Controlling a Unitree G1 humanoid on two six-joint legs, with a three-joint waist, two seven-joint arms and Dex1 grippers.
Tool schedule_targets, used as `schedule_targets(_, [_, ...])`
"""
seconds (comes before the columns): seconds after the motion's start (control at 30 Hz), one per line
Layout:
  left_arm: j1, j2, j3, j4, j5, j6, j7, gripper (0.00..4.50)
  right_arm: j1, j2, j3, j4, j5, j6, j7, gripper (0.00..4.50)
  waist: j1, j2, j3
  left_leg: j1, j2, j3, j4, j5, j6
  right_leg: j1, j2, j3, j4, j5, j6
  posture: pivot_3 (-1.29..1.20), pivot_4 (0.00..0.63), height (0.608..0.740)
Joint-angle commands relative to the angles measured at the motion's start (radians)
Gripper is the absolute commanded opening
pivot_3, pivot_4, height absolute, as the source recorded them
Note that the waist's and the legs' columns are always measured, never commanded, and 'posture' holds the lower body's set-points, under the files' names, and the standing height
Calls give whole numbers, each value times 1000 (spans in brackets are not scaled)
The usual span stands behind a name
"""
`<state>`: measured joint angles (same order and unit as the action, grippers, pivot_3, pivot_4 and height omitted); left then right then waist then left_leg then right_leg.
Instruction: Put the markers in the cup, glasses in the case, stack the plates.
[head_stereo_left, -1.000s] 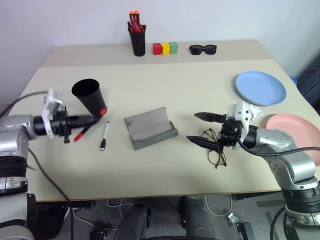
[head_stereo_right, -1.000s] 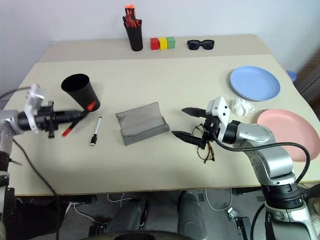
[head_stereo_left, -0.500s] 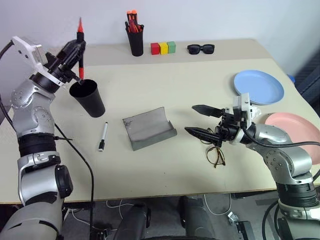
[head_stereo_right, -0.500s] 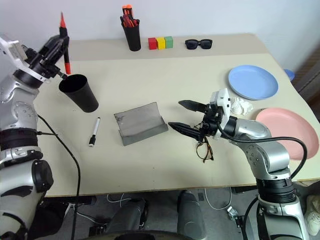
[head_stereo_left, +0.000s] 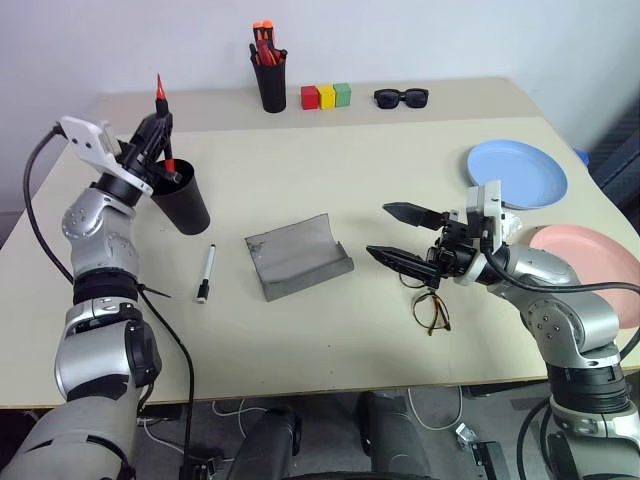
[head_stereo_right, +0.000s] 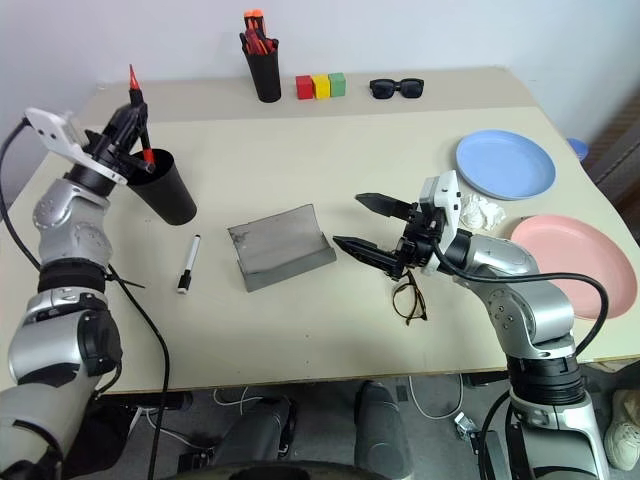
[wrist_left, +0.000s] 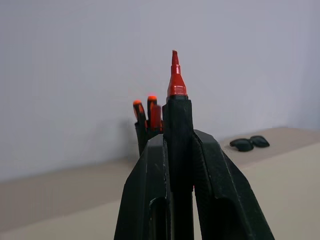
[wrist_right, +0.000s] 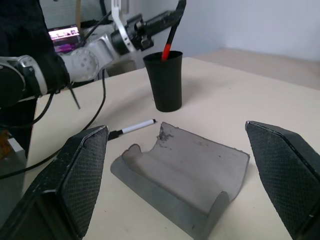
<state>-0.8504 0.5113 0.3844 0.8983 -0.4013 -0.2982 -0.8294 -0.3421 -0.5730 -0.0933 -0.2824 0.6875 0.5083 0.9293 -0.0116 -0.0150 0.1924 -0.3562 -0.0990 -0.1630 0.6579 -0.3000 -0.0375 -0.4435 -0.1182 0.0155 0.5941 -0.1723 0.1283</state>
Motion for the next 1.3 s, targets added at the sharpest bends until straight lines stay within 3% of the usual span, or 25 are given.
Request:
schedule_targets(0.03, [14,18,3,-38,-1,-23,-12,1548,-6,-12,-12,-41,-5,-26,5,4500,-1,0,0,0,0,0,0,0,0,0,0,0,0,0,0,0,150,740])
schedule_targets(0.23, [38,30,10,-118,-36,18,-44,4458,-5,-10,-2,-29,-25,-42,13,4500,0,0,0,0,0,0,1,0,0,0,0,0,0,0,0,0,150,740])
schedule_targets(0.4, [92,50,-24,-347,-65,169,-57,4458,-10,-4,3,-16,-37,-55,20,4500,-1,0,0,0,0,0,1,0,0,0,0,0,0,0,0,0,150,740])
schedule_targets(0.53, [195,97,-78,-705,-101,481,41,4458,-6,-6,2,-10,-41,-60,29,4500,-3,0,0,0,2,0,1,0,0,0,0,0,0,0,0,0,150,740])
schedule_targets(0.67, [248,154,-165,-1074,-136,961,270,4458,-10,-9,-5,9,-44,-66,42,4500,-1,0,0,0,2,0,1,-1,1,0,0,1,1,0,0,0,150,740])
schedule_targets(0.73, [247,179,-210,-1207,-64,1113,394,4458,-12,-9,-4,16,-46,-69,48,4500,2,0,0,0,2,-1,1,-1,1,1,0,1,1,0,0,0,150,740])
schedule_targets(0.93, [231,89,-190,-1414,-117,1462,574,4458,-29,-5,7,38,-54,-77,65,4500,-3,0,0,1,1,0,2,-1,0,1,2,1,1,0,0,0,150,740])
schedule_targets(1.07, [274,80,-201,-1526,-53,1712,692,4458,-33,-2,10,43,-56,-77,69,4500,-5,0,0,1,1,0,2,-1,0,1,2,1,1,0,0,0,150,740])
schedule_targets(1.13, [275,25,-127,-1541,-69,1865,695,4458,-29,-3,11,46,-59,-79,73,4500,-3,0,0,1,1,0,2,-1,0,1,3,1,1,0,0,0,150,740])
schedule_targets(1.23, [323,-12,-60,-1544,-103,1913,714,4458,-23,-4,13,47,-64,-81,77,4500,0,0,0,1,1,0,2,-1,0,1,3,1,1,0,0,0,150,740])
schedule_targets(1.3, [412,23,-46,-1558,-155,1913,713,4458,-22,-4,15,46,-68,-81,78,4500,-3,0,0,1,1,0,3,-1,0,1,2,1,1,0,0,0,150,740])
